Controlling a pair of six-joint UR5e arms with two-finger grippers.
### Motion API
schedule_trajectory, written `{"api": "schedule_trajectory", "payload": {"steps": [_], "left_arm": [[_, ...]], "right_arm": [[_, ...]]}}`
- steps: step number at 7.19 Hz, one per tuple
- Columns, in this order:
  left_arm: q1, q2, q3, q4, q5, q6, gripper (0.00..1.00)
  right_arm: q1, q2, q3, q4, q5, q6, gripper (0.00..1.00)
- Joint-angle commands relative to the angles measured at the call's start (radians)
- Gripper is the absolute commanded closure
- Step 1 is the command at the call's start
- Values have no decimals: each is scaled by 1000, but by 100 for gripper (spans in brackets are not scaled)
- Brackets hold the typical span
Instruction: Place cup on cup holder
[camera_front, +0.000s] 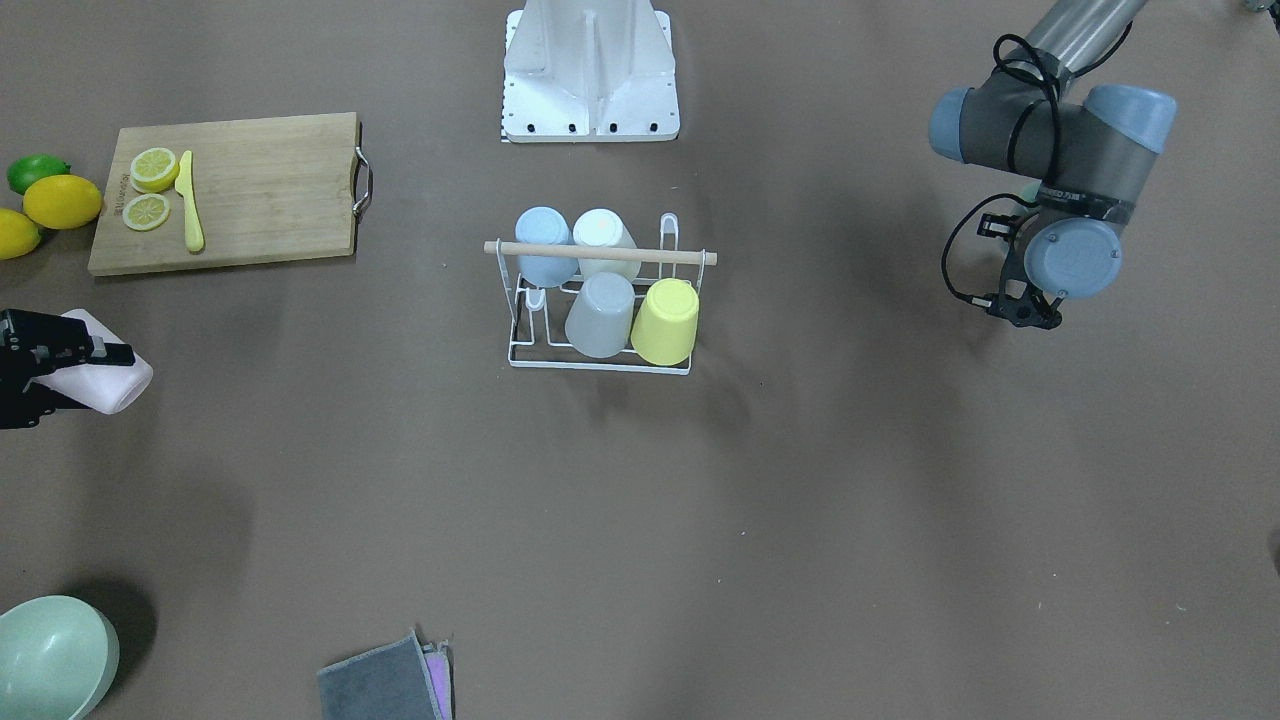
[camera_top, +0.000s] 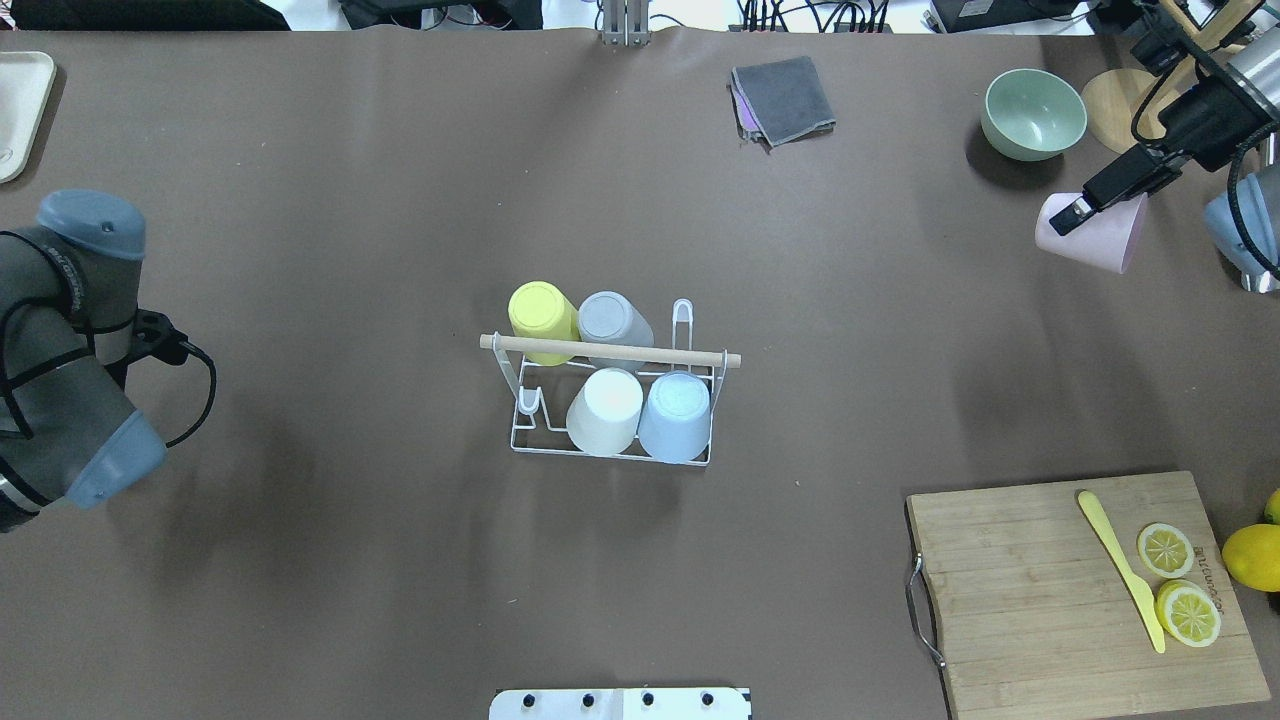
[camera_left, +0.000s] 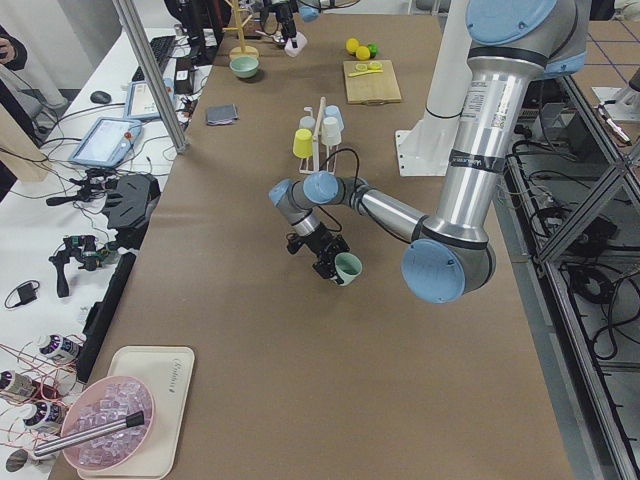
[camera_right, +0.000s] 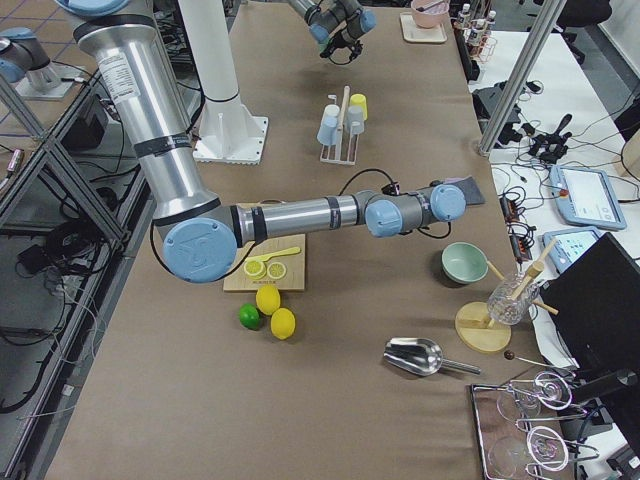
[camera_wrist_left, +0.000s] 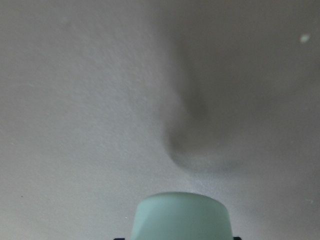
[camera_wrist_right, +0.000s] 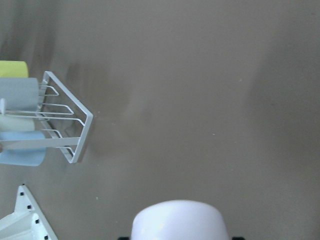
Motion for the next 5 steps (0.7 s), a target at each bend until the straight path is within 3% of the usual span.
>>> {"api": "schedule_trajectory", "payload": {"steps": [1, 2, 5], "left_arm": [[-109, -44, 6, -77, -27, -12, 80], [-159, -77, 32, -157, -26, -62, 80], [-269, -96, 153, -650, -8, -344, 80]], "right_arm": [[9, 3, -44, 80, 160, -65, 58], [21, 3, -49, 80, 219, -128, 58], [36, 19, -46, 79, 393, -286, 59]]}}
